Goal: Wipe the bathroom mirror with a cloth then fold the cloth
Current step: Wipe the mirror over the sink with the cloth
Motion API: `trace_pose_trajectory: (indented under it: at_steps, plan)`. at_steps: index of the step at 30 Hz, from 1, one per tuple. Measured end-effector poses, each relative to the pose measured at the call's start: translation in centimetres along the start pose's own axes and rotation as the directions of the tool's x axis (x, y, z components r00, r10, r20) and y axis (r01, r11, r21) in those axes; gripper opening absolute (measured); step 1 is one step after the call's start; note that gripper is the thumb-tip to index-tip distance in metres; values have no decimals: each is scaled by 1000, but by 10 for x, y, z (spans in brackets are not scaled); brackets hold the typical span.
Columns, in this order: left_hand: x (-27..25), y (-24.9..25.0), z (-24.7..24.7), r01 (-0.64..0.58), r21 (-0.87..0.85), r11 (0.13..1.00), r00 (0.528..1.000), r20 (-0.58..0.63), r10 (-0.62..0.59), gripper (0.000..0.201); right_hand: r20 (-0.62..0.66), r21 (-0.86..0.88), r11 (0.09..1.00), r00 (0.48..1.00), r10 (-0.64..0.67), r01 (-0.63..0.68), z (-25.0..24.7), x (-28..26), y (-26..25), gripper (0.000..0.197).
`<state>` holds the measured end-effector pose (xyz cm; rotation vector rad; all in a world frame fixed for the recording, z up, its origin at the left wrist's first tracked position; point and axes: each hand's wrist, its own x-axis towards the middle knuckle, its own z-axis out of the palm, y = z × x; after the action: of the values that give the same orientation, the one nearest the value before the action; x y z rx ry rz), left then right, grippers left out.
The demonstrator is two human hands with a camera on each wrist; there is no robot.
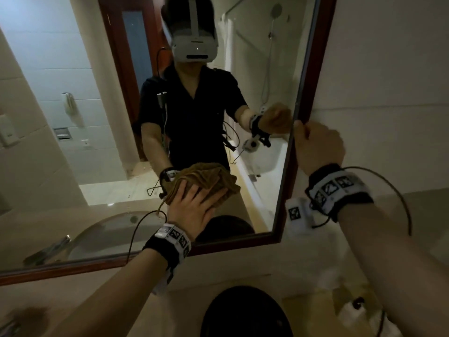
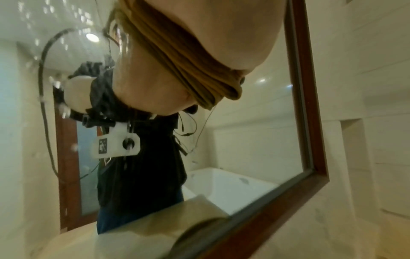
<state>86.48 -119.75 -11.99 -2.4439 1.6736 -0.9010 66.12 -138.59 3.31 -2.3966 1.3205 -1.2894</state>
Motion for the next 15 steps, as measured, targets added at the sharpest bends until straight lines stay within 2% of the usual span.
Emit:
trace_pose_trajectory:
  at_steps: [2, 4, 8, 10, 12, 15]
  plan:
    - [12, -4, -16, 4, -37, 999, 997, -74, -7, 56, 23, -121, 993, 1000, -1, 3, -7, 26, 2, 57]
    - [38, -13, -49, 29, -57, 998, 978, -203, -40, 56, 61, -223, 974, 998, -19, 32, -11, 37, 2, 60]
    - [103, -44, -128, 131, -87, 988, 896, -415, -156, 59, 100, -253, 967, 995, 5, 21, -10, 43, 3, 56]
    - [121, -55, -150, 153, -92, 984, 875, -451, -179, 60, 122, -227, 974, 992, 16, 13, -7, 44, 7, 57]
    - [123, -54, -151, 154, -63, 986, 872, -461, -165, 60, 136, -198, 980, 990, 24, 3, -6, 45, 10, 57]
    - [100, -37, -115, 24, 29, 999, 910, -414, -10, 59, 151, -174, 984, 987, 46, -20, -7, 45, 9, 56]
